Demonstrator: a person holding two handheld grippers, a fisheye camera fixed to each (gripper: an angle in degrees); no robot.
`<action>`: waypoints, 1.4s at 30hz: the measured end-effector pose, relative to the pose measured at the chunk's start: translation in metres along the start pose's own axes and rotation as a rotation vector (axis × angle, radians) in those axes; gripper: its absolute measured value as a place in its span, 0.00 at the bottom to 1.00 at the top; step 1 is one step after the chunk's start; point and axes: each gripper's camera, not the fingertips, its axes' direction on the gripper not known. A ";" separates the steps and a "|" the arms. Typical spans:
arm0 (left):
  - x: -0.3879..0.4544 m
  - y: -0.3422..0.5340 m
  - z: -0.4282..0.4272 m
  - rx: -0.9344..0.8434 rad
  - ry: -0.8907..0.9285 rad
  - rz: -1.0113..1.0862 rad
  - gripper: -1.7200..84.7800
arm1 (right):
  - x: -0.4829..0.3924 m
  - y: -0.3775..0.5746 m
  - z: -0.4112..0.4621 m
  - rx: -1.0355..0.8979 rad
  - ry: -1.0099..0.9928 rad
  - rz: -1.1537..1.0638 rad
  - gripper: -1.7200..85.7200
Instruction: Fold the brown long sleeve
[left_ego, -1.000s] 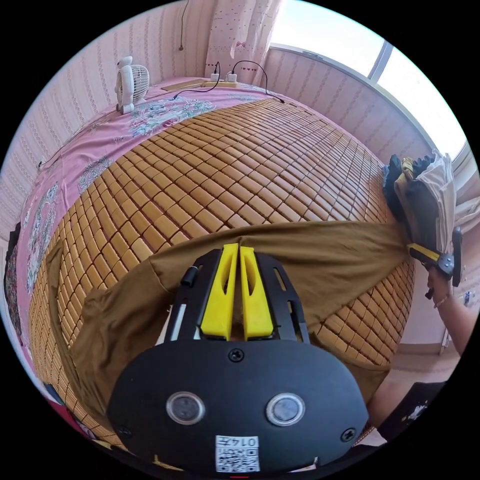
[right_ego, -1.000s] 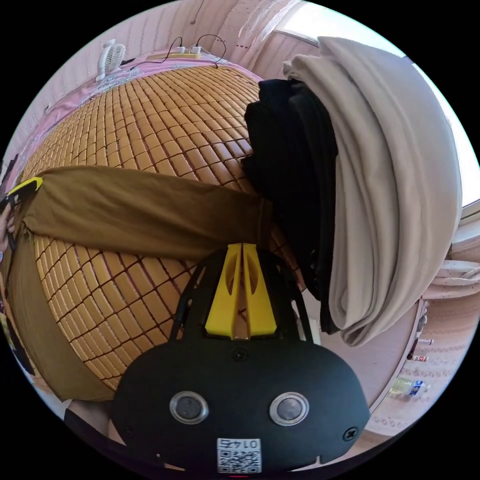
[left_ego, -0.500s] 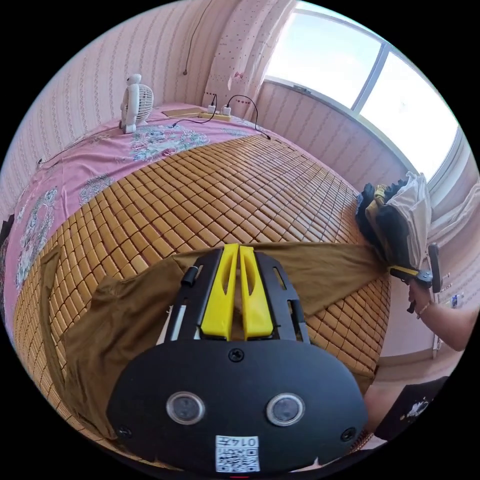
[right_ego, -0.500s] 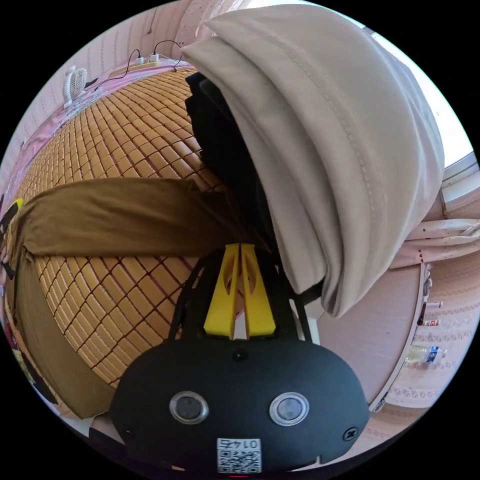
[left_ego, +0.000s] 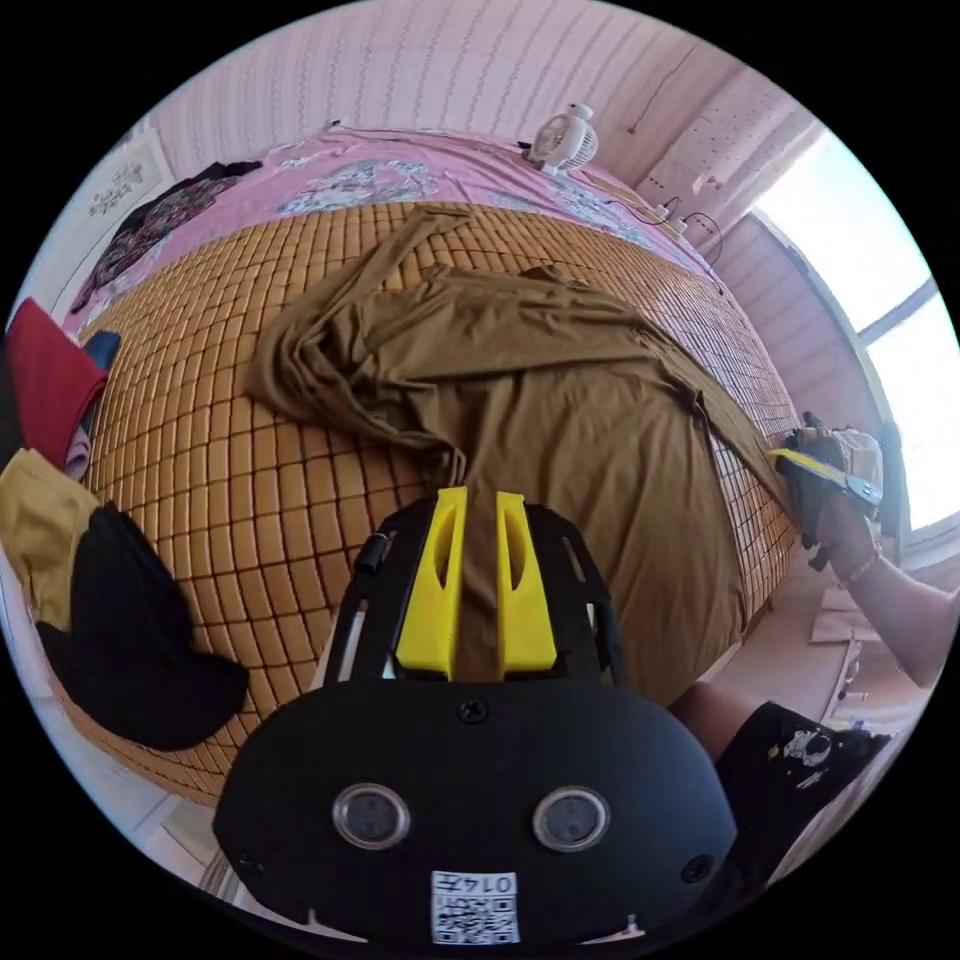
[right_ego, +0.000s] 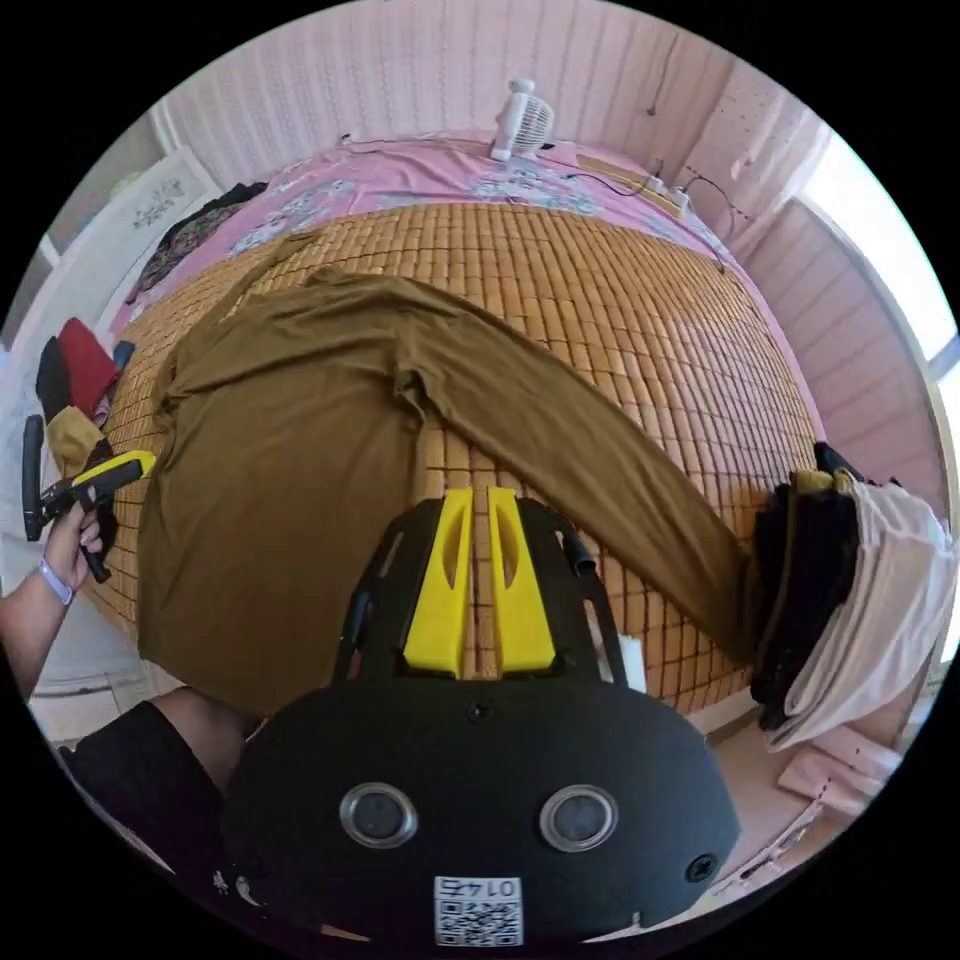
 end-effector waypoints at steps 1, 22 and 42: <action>-0.013 0.016 -0.004 -0.008 -0.005 -0.046 0.09 | -0.026 -0.029 0.006 0.027 -0.073 -0.091 0.06; -0.094 0.149 -0.022 0.055 0.099 -0.185 0.05 | -0.300 -0.334 0.131 0.013 -0.181 -0.227 0.04; -0.190 0.341 -0.148 0.059 0.084 -0.719 0.08 | -0.357 -0.150 0.049 -0.155 -0.786 -1.004 0.12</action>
